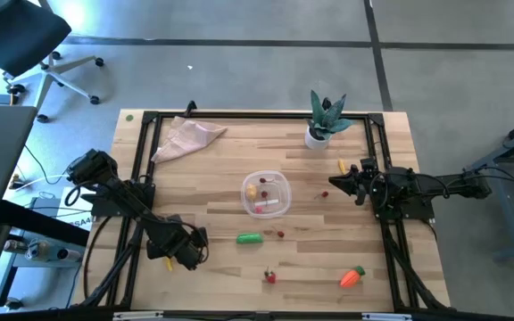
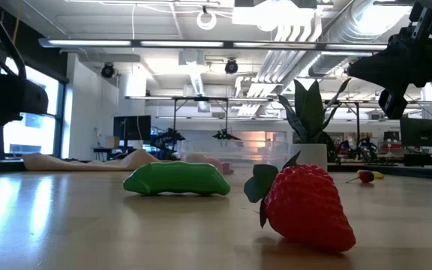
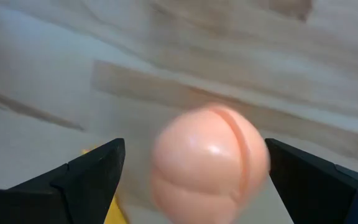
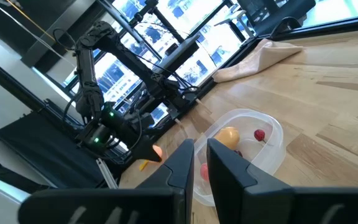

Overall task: Pick and placing Produce into tupperware
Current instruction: Put the orange peach into the transparent bin

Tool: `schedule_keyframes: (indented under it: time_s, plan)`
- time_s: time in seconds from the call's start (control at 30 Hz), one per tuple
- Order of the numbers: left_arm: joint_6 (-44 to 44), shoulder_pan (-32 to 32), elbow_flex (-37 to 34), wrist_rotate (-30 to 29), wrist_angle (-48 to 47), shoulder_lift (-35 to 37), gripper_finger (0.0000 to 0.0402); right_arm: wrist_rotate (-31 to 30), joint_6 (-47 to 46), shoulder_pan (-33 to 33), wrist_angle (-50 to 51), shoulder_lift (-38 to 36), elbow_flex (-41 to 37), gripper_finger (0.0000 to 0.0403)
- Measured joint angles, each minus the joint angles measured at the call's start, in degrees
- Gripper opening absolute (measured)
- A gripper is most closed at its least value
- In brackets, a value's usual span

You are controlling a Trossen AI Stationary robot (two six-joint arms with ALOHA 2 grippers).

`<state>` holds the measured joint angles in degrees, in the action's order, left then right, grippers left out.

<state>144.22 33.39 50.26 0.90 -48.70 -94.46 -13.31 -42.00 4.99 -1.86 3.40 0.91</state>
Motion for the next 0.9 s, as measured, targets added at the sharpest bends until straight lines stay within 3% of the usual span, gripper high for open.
schedule_keyframes:
  time_s: [0.7, 0.9]
  plan:
    - [-3.5, 0.0, -1.3, 1.6, 1.5, 0.5, 0.0371, 0.0, 0.0, 0.0, 0.0, 0.0, 0.0, 0.0036]
    - [-3.5, -0.5, -1.3, 1.5, 2.3, 0.5, 0.0336, 0.0, 0.0, 0.0, 0.0, 0.0, 0.0, 0.0036]
